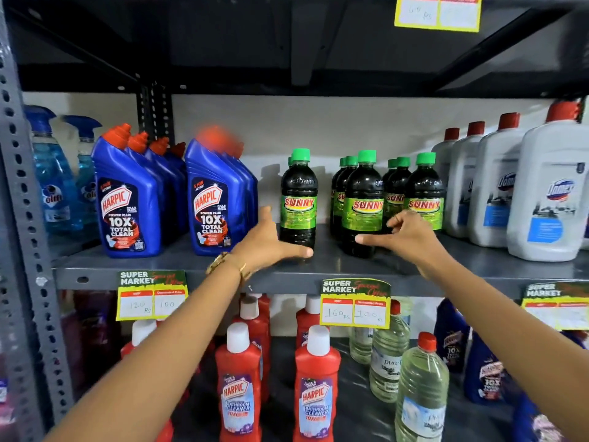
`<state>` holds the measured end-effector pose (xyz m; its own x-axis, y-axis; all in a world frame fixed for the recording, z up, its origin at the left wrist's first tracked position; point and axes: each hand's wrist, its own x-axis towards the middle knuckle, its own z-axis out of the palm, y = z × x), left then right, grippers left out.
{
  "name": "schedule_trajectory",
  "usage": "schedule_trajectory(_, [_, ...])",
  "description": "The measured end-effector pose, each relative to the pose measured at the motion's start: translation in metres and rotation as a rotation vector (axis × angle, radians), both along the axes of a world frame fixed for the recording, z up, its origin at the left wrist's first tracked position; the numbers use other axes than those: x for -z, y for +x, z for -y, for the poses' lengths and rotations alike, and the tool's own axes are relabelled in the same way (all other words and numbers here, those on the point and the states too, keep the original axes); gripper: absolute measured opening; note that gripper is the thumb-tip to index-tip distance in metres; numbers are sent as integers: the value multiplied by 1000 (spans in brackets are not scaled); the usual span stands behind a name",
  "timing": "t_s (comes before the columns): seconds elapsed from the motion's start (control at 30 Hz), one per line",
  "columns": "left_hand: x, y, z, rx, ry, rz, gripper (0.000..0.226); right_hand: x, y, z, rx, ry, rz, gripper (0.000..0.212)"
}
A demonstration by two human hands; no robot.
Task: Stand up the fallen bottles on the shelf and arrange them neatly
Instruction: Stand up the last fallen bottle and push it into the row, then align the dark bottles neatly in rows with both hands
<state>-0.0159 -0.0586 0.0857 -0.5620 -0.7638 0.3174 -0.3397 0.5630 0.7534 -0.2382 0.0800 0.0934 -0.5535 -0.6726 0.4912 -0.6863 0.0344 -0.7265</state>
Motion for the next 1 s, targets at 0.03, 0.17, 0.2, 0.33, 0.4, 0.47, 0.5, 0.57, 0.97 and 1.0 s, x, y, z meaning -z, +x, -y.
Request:
schedule_trajectory(0.03, [-3, -8, 8, 0, 19, 32, 135, 0, -6, 4, -11, 61, 61, 81])
schedule_trajectory(0.17, [-1, -24, 26, -39, 60, 42, 127, 1, -15, 21, -173, 140, 167, 81])
schedule_trajectory(0.2, [0, -25, 29, -42, 61, 27, 120, 4, -18, 27, -202, 128, 156, 65])
schedule_trajectory(0.33, [4, -28, 34, -33, 6, 13, 102, 11, -20, 40, -215, 92, 93, 67])
schedule_trajectory(0.4, [4, -31, 32, -47, -37, 29, 95, 12, -21, 43, -169, 108, 51, 85])
schedule_trajectory(0.47, [3, -34, 29, -65, -54, 38, 92, 12, -22, 44, -154, 107, 31, 87])
schedule_trajectory(0.5, [2, -35, 28, -71, -57, 39, 91, 12, -20, 43, -154, 103, 22, 86])
schedule_trajectory(0.57, [2, -37, 27, -79, -61, 39, 89, 12, -19, 43, -162, 83, 15, 85])
schedule_trajectory(0.97, [3, -32, 28, 12, 20, 20, 79, 15, -25, 48, -189, 85, 58, 79])
schedule_trajectory(1.0, [3, -32, 28, 15, 22, 17, 78, 15, -26, 48, -193, 88, 66, 75])
